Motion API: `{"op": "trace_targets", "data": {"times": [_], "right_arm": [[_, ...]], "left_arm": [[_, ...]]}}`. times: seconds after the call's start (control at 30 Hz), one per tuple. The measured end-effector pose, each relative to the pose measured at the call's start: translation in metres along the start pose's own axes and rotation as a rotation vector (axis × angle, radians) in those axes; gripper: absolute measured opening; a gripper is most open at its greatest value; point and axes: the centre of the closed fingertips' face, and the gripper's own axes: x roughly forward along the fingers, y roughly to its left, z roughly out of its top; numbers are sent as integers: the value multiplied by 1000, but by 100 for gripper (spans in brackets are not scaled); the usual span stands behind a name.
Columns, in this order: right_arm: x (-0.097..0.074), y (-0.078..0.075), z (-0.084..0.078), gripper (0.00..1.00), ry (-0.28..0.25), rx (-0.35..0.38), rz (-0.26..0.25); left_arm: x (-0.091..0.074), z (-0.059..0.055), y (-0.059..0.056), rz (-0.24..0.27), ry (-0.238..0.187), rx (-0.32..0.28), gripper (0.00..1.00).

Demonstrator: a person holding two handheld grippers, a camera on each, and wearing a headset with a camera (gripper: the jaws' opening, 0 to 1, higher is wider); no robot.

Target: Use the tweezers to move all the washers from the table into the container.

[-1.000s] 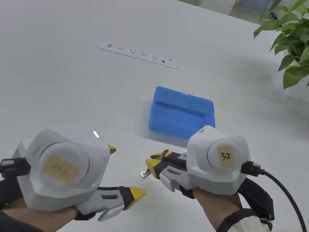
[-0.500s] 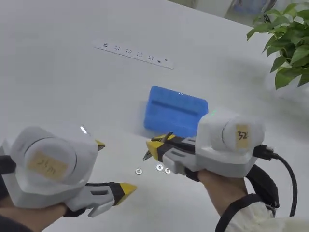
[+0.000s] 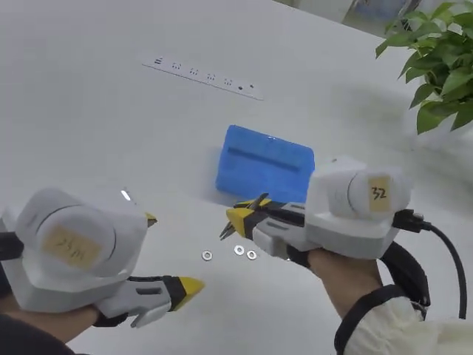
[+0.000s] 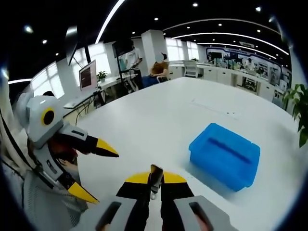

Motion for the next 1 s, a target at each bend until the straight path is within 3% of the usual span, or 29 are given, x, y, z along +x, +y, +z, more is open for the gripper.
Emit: {"op": "trace_targets", "data": {"times": [0.43, 1.0], "right_arm": [[20, 5, -22, 4, 73, -7, 13], [21, 3, -28, 4, 78, -11, -3]], "left_arm": [[1, -2, 1, 2, 6, -2, 61], [1, -5, 1, 2, 16, 11, 60]]}}
